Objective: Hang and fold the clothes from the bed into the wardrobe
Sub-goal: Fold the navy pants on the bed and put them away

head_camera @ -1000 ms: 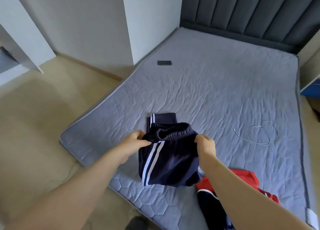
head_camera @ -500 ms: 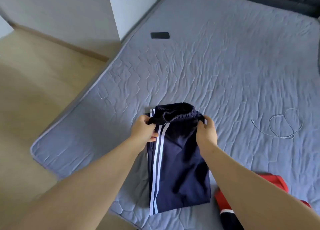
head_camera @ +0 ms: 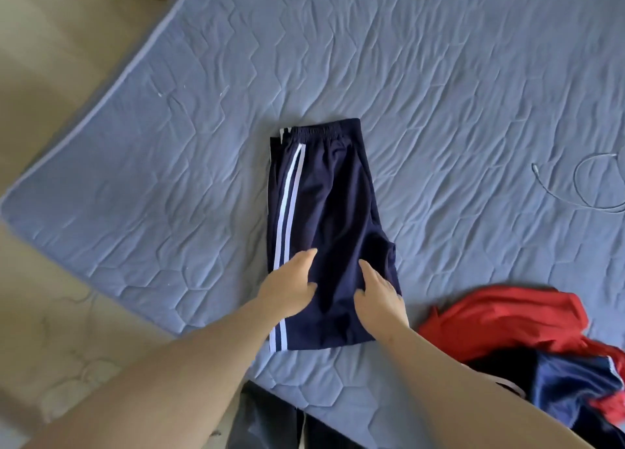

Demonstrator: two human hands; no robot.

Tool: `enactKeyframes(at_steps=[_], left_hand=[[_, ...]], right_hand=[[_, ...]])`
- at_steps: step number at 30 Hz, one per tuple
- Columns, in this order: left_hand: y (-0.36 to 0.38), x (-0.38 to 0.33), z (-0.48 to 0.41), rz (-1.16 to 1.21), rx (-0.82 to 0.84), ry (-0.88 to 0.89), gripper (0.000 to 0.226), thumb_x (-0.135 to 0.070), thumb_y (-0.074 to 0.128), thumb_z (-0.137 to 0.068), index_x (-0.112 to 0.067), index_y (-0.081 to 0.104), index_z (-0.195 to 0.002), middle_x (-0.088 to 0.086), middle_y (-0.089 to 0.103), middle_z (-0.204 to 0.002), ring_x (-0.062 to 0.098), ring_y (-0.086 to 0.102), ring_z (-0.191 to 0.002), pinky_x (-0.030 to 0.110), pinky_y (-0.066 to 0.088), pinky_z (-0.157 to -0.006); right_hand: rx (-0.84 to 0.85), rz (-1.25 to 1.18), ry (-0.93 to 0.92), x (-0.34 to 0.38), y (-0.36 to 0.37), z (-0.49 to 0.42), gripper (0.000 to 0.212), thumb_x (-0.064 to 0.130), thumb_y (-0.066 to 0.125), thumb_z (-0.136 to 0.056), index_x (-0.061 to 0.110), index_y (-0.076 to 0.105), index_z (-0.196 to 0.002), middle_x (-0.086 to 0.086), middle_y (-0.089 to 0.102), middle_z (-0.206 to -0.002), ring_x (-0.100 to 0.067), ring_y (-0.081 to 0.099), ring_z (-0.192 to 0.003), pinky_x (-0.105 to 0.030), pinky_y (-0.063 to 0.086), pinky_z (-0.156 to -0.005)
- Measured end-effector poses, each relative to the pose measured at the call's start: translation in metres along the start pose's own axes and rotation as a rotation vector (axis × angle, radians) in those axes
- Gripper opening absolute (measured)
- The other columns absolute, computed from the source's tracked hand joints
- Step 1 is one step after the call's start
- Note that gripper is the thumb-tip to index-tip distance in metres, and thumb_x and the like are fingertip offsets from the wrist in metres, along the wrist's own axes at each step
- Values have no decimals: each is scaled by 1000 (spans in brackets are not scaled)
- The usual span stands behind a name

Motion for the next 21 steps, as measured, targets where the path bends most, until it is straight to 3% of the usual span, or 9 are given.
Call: enactKeyframes(at_steps=[4,9,12,15,18,21], left_hand=[[65,24,5,-338,34,52,71,-35,47,-92,-21,8,-150,-4,8,-157,18,0,-145,36,14,-117],[128,44,5,-548,117,78,91,-52,55,-84,-21,0,-150,2,-8,-158,24,-12,-144,44,-5,-116],[148,58,-2,-637,104,67,99,-48,62,-81,-22,-4,-149,7,-13,-157,30,-14,-143,49,-8,-114],[159,70,-10,-710,41,65,91,-32,59,-88,-23,-9,-149,10,-13,-156,32,-13,-143,50,-7,-114],[166,78,-18,-738,-22,125,75,-13,48,-90,-19,4,-150,15,1,-157,34,2,-144,50,5,-115],[165,85,-16,-758,-113,200,63,-4,63,-69,-12,54,-131,20,54,-131,34,53,-121,46,44,-97]], right_hand=[[119,111,-109,-30,36,-9,59,16,36,-96,18,13,-150,1,19,-156,-17,17,-143,-30,19,-113],[195,564,-320,-74,78,-29,74,35,45,-94,23,0,-151,-5,-6,-159,-25,-5,-146,-35,5,-117],[194,735,-345,-87,98,-43,87,46,51,-90,24,-8,-150,-9,-16,-157,-29,-11,-145,-42,0,-117],[138,822,-372,-92,101,-60,89,48,51,-89,29,-12,-149,-7,-18,-157,-29,-12,-145,-49,-3,-115],[84,878,-408,-101,98,-74,76,38,44,-95,37,-12,-147,-1,-16,-158,-26,-11,-145,-54,-4,-114],[118,865,-388,-103,97,-73,67,22,35,-99,39,-9,-147,2,-13,-158,-26,-9,-146,-51,-1,-115]])
Point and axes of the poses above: each hand's wrist, its own z-axis away from the middle knuckle, its own y-axis out of the palm, x = y × z, the point moved 1 cm from there along -z, towards the middle knuckle
